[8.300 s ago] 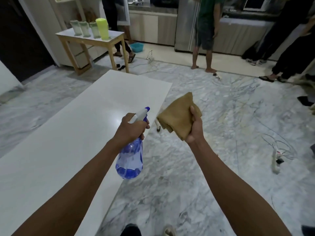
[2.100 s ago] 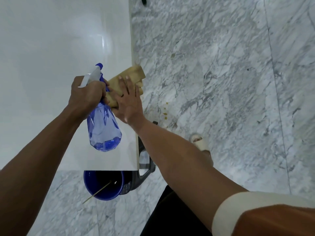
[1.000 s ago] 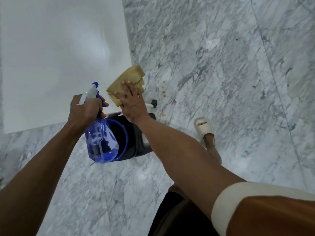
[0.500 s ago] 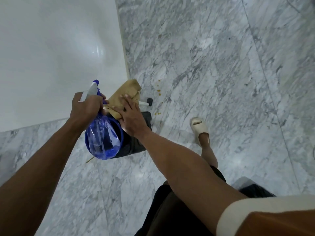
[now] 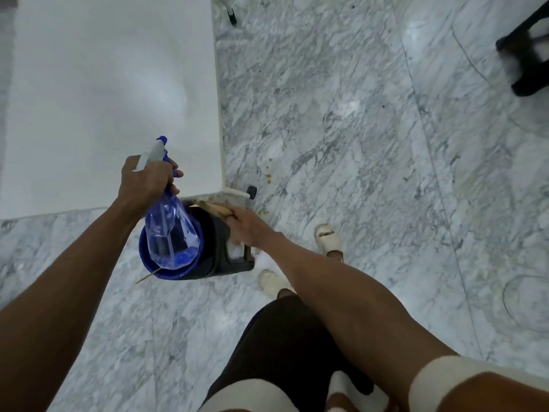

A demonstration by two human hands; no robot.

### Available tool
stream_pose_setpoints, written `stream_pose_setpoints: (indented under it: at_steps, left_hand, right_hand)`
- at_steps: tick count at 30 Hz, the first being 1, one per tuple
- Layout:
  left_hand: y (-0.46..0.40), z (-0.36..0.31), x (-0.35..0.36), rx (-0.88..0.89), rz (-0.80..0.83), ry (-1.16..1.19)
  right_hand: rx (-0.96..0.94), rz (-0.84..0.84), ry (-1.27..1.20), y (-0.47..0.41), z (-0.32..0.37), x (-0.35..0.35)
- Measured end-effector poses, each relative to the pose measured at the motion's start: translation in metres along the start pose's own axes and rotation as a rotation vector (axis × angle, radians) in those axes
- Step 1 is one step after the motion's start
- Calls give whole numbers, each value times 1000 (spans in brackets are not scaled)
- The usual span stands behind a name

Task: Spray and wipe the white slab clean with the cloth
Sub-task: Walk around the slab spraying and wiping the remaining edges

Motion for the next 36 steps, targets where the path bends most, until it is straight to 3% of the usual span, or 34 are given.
stream_pose_setpoints:
  at_steps: [7,12,14,20,29,36]
  left_hand:
    - [19,14,-38,-81,-140,175]
    - [38,50,-87,-141,-264,296]
    - [50,71,-112,-142,-324,343]
    - [88,173,-189,-150,-443,528]
    - [128,365,-321,-146,-558,407]
    - [124,458,-401,-217,-658,458]
  right_hand:
    - [116,30,-34,-26,60,-56]
    - [105,109,96,-52,112,-26]
    - [116,103,40,-57,129,-2]
    - [229,131,-179,-72,128,125]
    - [389,156,-259,-75,134,371]
    - [377,265,-242,-101,173,494]
Point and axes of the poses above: each hand's wrist, its own y-axis away from the middle knuckle, its own x-axis out of the palm, z = x × y, the point moved 5 cm from there along -y, towards the middle knuckle, and after that the axes turned 1 degree about -x, right-handed, at the moved point
